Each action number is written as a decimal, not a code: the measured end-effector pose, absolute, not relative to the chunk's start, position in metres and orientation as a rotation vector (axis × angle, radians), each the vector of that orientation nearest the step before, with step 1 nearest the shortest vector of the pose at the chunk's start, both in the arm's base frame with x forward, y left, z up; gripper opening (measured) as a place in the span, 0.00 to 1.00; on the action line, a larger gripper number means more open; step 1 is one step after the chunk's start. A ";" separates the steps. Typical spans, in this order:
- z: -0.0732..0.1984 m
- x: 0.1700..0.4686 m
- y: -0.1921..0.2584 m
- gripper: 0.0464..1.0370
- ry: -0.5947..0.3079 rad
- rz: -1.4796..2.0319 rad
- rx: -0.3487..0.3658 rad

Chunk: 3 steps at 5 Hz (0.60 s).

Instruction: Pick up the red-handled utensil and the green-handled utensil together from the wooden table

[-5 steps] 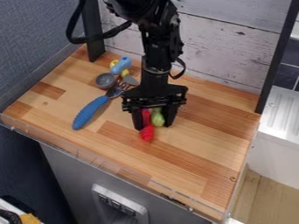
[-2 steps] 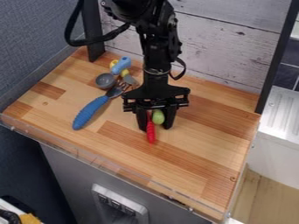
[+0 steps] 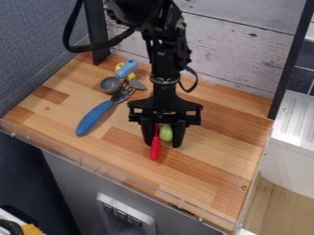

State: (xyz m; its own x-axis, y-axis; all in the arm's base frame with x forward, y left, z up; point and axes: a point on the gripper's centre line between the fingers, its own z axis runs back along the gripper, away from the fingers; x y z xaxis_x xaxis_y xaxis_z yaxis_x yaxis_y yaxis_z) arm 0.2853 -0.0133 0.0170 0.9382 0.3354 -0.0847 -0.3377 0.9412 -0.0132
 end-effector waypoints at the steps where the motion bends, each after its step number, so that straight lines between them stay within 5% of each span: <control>1: 0.055 0.281 -0.014 0.56 0.062 0.150 -0.042; 3: 0.113 0.273 -0.023 0.56 0.013 -0.230 -0.045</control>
